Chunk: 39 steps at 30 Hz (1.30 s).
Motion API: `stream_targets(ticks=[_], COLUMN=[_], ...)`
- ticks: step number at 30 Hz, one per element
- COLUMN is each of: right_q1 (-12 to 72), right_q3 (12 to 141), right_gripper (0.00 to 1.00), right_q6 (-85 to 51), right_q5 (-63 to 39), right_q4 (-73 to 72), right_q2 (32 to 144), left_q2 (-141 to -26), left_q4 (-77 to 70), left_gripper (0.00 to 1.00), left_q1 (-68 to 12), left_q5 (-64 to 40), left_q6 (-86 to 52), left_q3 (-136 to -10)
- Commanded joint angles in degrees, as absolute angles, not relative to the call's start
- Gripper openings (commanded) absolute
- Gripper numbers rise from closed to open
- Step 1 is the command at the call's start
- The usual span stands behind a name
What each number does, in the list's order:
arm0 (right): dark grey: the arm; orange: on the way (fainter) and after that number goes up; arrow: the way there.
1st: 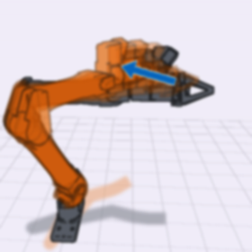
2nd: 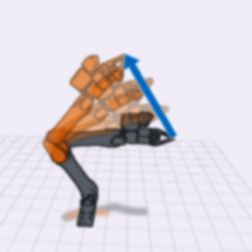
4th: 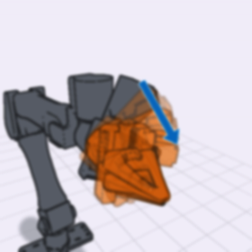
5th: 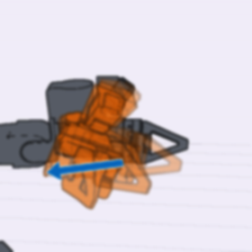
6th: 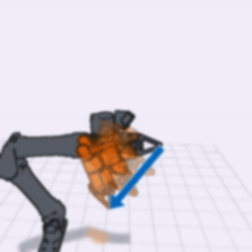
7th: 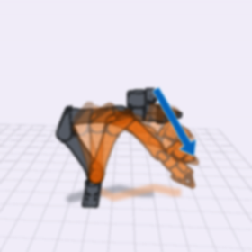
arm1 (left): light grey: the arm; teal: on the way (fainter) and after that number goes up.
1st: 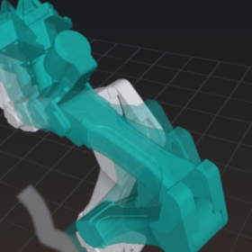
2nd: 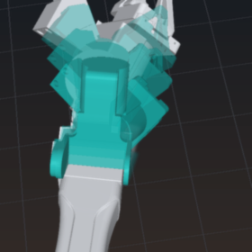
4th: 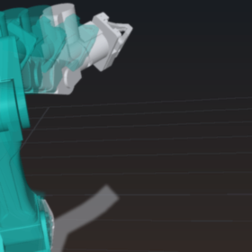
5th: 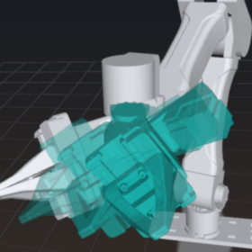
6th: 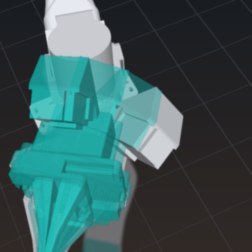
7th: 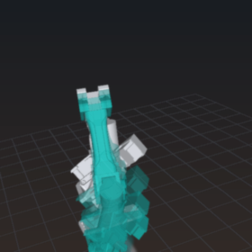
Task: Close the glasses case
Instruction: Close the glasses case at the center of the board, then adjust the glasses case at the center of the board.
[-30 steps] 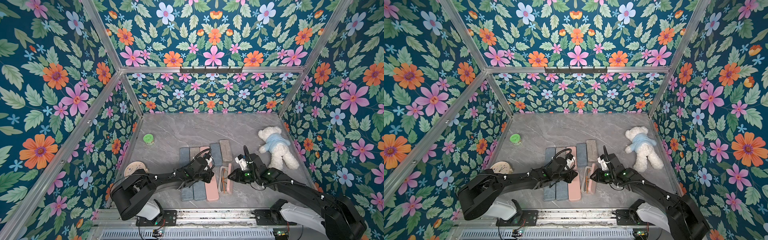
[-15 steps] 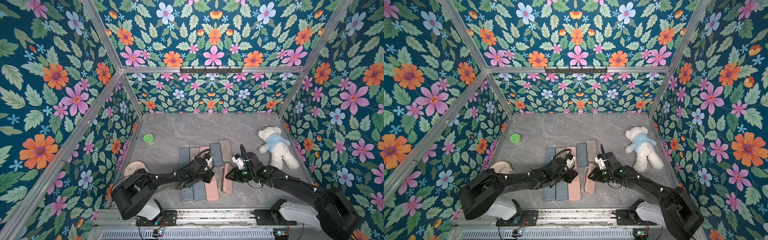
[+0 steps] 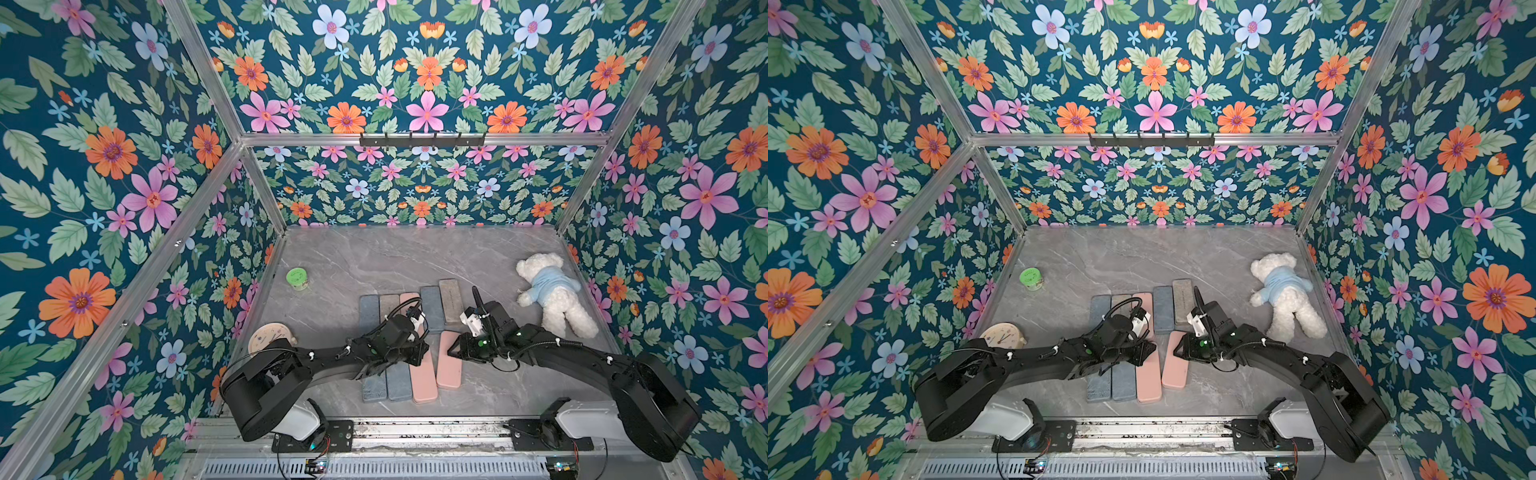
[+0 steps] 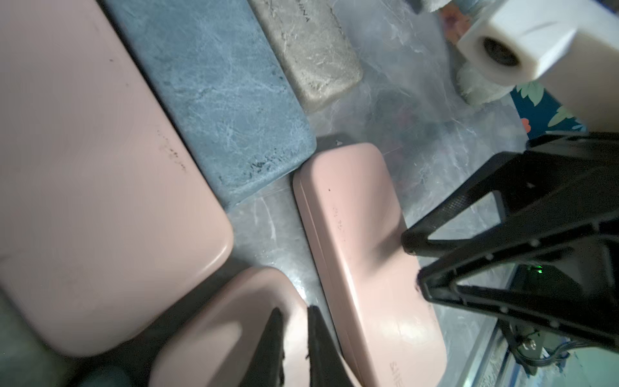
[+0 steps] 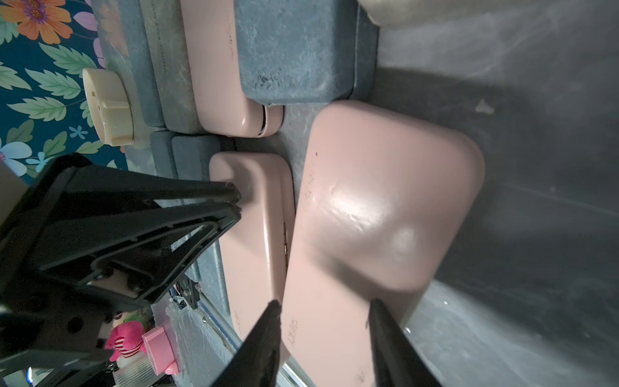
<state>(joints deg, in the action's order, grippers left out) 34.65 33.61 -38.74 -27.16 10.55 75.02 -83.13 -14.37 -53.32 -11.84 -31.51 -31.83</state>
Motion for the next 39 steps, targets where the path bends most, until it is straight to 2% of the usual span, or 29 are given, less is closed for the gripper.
stream_targets(ticks=[1, 3, 6, 14, 21, 26, 32, 39], right_q1=[34.68, 34.66, 33.40, 28.31, 28.36, 28.35, 28.31, 29.51], right_q3=[34.10, 34.32, 34.05, 34.88, 37.68, 41.59, 41.44, 37.89], right_gripper=[0.50, 0.55, 0.57, 0.58, 0.57, 0.49, 0.46, 0.47], right_q6=[-37.94, -37.89, -37.90, -36.67, -34.08, -29.80, -28.27, -33.61], right_q5=[-25.07, -23.11, -22.09, -25.36, -27.19, -28.64, -30.12, -32.20], right_q4=[12.17, 13.68, 15.15, 13.20, 10.32, 12.56, 11.58, 5.36], right_q2=[74.09, 72.70, 70.88, 75.92, 84.38, 89.11, 90.87, 90.26], left_q2=[-81.16, -79.10, -75.67, -70.81, -68.03, -66.38, -65.90, -67.50], left_q4=[-13.85, -12.75, -10.23, -5.06, -3.80, -3.12, -3.33, -4.66], left_gripper=[0.18, 0.19, 0.22, 0.41, 0.42, 0.42, 0.42, 0.42], left_q1=[-53.33, -53.32, -53.31, -53.26, -53.26, -53.26, -53.26, -53.26], left_q5=[-11.07, -10.62, -9.42, -6.47, -5.04, -4.13, -3.52, -3.78], left_q6=[-31.90, -31.83, -31.36, -30.60, -31.29, -31.60, -31.82, -32.26], left_q3=[-32.08, -32.63, -34.01, -35.88, -33.68, -32.36, -31.12, -30.94])
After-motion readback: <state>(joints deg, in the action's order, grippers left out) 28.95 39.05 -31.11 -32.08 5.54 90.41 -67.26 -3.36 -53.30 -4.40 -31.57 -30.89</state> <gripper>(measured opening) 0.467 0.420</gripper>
